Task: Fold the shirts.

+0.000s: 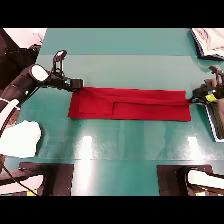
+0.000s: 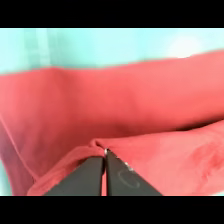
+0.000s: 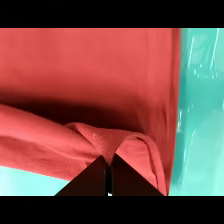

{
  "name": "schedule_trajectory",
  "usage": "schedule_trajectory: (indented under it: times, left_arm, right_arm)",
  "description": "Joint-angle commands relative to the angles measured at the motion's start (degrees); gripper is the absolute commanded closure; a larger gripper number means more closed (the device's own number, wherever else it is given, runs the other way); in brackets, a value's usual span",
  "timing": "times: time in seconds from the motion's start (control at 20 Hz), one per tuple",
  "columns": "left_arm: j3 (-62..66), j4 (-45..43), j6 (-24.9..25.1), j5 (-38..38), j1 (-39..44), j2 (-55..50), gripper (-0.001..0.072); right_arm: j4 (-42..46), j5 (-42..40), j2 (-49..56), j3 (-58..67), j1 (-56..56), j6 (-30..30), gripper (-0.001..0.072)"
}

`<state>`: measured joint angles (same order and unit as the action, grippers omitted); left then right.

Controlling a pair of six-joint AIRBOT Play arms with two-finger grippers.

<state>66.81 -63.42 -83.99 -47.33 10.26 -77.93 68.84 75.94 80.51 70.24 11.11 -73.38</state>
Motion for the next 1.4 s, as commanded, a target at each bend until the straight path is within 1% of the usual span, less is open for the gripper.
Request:
schedule_trajectory:
  times: [0.0,0.05,0.1,0.15,0.2,0.25,0.35,0.4,0.45,0.5,0.55,0.7,0.75,0.8,0.85,0.95,1.05,1.35]
  left_arm:
    - [0.4,0.0,-0.2,4.9,0.0,-1.1,0.0678]
    - [0.5,0.0,-0.8,5.7,0.0,-1.1,0.0677]
    - [0.5,0.0,-1.7,6.2,0.0,-1.1,0.0525]
    - [0.5,0.0,-1.8,6.5,0.0,-1.1,0.0158]
    - [0.5,0.0,-2.0,6.4,0.0,-1.0,-0.0013]
    - [0.5,0.0,-2.6,6.2,0.0,-0.8,-0.0012]
    - [2.6,0.0,-2.8,2.7,0.0,-0.6,-0.0011]
    - [3.9,0.0,-2.8,0.1,0.0,-0.3,-0.0007]
    - [5.0,0.1,-2.7,-2.5,0.0,-0.2,0.0189]
    - [5.5,0.2,-2.6,-4.2,0.0,0.0,0.0483]
    - [5.4,0.9,-2.6,-4.6,0.0,0.0,0.0671]
    - [5.4,1.8,-2.6,-4.9,0.1,-0.4,0.0679]
    - [5.4,2.3,-2.6,-5.1,0.1,-0.4,0.0679]
    - [5.3,2.4,-2.6,-5.3,0.1,-0.4,0.0679]
    - [5.3,2.4,-2.6,-5.5,0.1,-0.5,0.0679]
    - [5.3,2.4,-2.6,-6.1,0.1,-0.7,0.0679]
    - [5.3,2.4,-2.6,-6.7,0.1,-1.3,0.0679]
    - [5.3,2.4,-2.6,-9.3,0.1,-3.1,0.0679]
  right_arm:
    - [-0.4,-1.5,5.2,5.6,-2.0,-1.4,0.0693]
    - [-0.4,-2.1,6.1,6.9,-1.9,-2.3,0.0692]
    - [-0.6,-2.7,6.9,8.0,-1.9,-3.1,0.0671]
    - [-1.5,-3.9,7.4,8.9,-1.7,-3.1,0.0459]
    - [-3.8,-5.6,7.6,9.5,-1.0,-3.2,0.0223]
    - [-6.7,-6.5,7.6,9.8,-0.1,-3.1,0.0158]
    - [-10.9,-4.5,7.6,9.7,2.6,-1.6,0.0159]
    - [-10.5,-1.6,7.6,9.2,4.0,-0.4,0.0159]
    - [-10.5,1.1,7.6,8.3,5.7,1.1,0.0160]
    - [-10.5,3.6,7.6,6.7,7.6,2.5,0.0160]
    - [-10.4,4.7,7.6,4.8,9.3,4.2,0.0160]
    - [-11.0,2.0,7.7,-0.6,13.5,7.5,0.0162]
    - [-11.5,0.9,8.2,-1.6,14.2,8.5,0.0173]
    - [-13.9,1.1,9.2,-2.1,15.0,10.4,0.0257]
    - [-16.4,1.9,10.4,-2.3,15.7,11.8,0.0280]
    - [-18.6,4.8,14.2,-1.0,15.8,12.4,0.0280]
    - [-18.1,6.9,17.0,0.8,14.6,12.4,0.0281]
    - [-17.8,4.2,18.5,2.2,10.1,12.4,0.0281]
